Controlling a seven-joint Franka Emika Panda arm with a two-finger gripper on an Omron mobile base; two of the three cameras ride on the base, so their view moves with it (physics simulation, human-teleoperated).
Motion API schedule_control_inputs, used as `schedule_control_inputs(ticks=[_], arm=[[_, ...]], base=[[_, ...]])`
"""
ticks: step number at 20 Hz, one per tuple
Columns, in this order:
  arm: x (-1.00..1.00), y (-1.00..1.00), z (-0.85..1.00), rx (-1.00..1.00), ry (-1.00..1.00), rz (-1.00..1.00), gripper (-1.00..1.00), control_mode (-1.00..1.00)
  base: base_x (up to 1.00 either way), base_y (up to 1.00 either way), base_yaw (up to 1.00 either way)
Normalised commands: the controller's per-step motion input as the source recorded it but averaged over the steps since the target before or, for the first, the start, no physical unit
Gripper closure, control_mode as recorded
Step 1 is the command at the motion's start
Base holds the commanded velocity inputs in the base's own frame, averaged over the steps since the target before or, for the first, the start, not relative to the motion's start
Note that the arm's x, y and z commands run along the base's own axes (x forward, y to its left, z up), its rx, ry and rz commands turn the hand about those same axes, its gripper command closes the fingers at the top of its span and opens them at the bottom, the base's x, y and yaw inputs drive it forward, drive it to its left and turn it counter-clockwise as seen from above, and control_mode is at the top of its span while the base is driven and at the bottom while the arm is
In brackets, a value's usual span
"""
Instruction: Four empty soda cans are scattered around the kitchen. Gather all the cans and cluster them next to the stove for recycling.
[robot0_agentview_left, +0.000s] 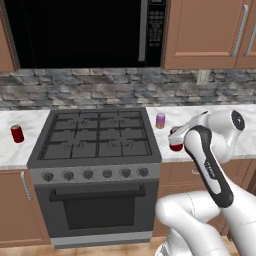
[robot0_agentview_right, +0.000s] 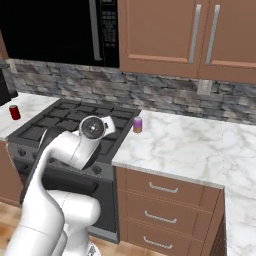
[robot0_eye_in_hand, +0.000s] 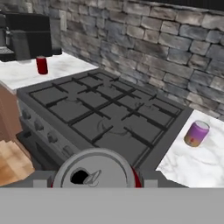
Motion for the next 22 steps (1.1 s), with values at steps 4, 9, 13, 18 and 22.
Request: schedule_control_inputs(ticks=[4, 9, 13, 18, 22], arm=[[0.04, -0.39, 0.00, -0.05, -0.07, 0.07, 1.00, -1.00], [0.36, -0.26, -0.09, -0.03, -0.01, 0.04, 1.00, -1.00], [0.48, -0.25, -0.11, -0.01, 0.00, 0.03, 1.00, -1.00], [0.49, -0.24, -0.11, 0.00, 0.00, 0.03, 1.00, -1.00], [0.45, -0.24, -0.13, 0.00, 0.00, 0.04, 1.00, -1.00]], base=[[0.00, 0.00, 0.00], [0.00, 0.00, 0.00], [0.00, 0.00, 0.00], [0.00, 0.00, 0.00], [0.00, 0.00, 0.00]])
